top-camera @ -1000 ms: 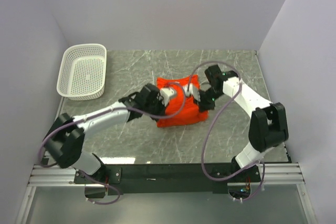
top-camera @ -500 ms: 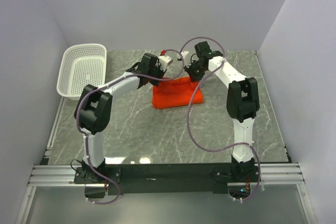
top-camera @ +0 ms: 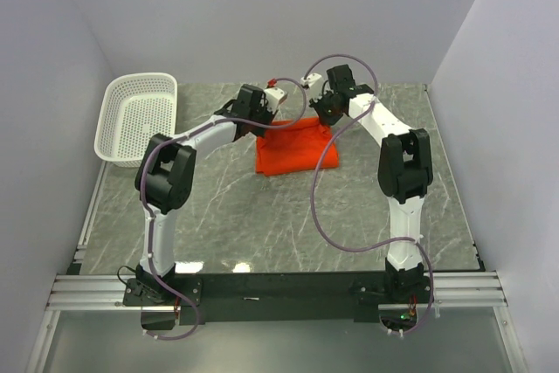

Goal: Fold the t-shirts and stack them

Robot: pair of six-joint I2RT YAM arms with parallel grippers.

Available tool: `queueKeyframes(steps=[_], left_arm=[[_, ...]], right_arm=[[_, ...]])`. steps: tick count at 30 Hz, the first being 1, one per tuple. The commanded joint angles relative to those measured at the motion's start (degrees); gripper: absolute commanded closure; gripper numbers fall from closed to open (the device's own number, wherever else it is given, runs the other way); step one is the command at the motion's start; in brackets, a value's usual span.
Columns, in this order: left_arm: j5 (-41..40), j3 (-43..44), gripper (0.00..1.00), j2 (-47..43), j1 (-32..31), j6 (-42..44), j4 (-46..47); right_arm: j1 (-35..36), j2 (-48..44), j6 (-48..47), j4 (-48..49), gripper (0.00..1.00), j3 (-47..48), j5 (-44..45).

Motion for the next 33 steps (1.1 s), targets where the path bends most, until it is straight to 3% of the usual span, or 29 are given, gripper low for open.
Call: queueKeyframes(steps=[1, 6, 7, 8, 9, 10, 12, 14, 17, 18, 20, 21, 24, 27, 30, 33], left_arm=[[-1.3, 2.8, 0.99, -0.1, 0.6, -0.9, 2.3], [-1.9, 4.2, 0.96, 1.0, 0.8, -1.1, 2.1], [-4.5, 5.0, 0.88, 1.5, 0.9, -1.9, 1.8], [-5.0, 6.7, 0.68, 2.3, 0.9, -2.7, 1.3], [-8.2, 7.5, 0.6, 2.5, 1.1, -4.6, 1.5], [-13.9, 8.2, 0.53, 2.4, 1.2, -5.5, 1.7], [-19.0, 9.0, 0.22, 0.6, 1.8, -8.6, 3.7], [-25.4, 8.9, 0.1, -2.7, 2.2, -11.2, 4.0], [-24.0, 4.6, 0.09, -9.3, 3.7, -15.3, 2.8], [-21.8, 2.4, 0.1, -11.5, 4.8, -18.7, 1.8], [-14.5, -7.4, 0.14, -18.9, 5.7, -21.5, 3.2], [-7.4, -11.1, 0.15, -21.3, 6.2, -24.0, 4.3], [2.0, -24.0, 0.17, -29.8, 6.4, -29.2, 7.5], [7.8, -34.7, 0.2, -37.1, 6.5, -34.3, 10.1], [10.0, -42.2, 0.21, -44.1, 6.5, -36.8, 11.9], [10.8, -47.7, 0.21, -51.5, 6.5, -37.9, 11.4]], right_arm=[[-0.4, 0.4, 1.7, 2.9, 1.0, 2.5, 1.8], [-0.1, 2.2, 3.7, 3.1, 0.99, 4.2, 3.8], [-0.2, 2.1, 4.6, 4.0, 0.83, 4.0, 4.9], [0.0, 1.7, 5.9, 7.3, 0.59, 3.4, 8.4], [0.0, 1.4, 9.9, 9.5, 0.44, 1.9, 11.4], [0.0, 0.4, 11.4, 11.3, 0.39, 1.3, 12.7], [-0.1, -0.7, 16.2, 16.1, 0.28, -0.4, 21.2], [-0.4, -2.0, 19.2, 15.4, 0.24, -0.1, 23.2], [-2.7, -4.1, 21.7, 10.2, 0.24, -0.2, 16.8], [-4.2, -5.2, 21.3, 8.0, 0.24, -0.7, 6.0], [-6.3, -6.2, 19.0, 2.1, 0.24, -2.2, -6.5], [-7.1, -6.8, 19.5, 1.5, 0.22, -5.1, -14.6], [-7.9, -7.7, 22.1, -0.8, 0.2, -9.7, -16.4], [-7.9, -7.6, 27.3, 0.9, 0.19, -13.6, -12.6], [-8.0, -5.9, 29.2, 0.9, 0.19, -14.2, -12.6], [-8.1, -2.3, 30.2, -2.5, 0.24, -12.4, -18.7]])
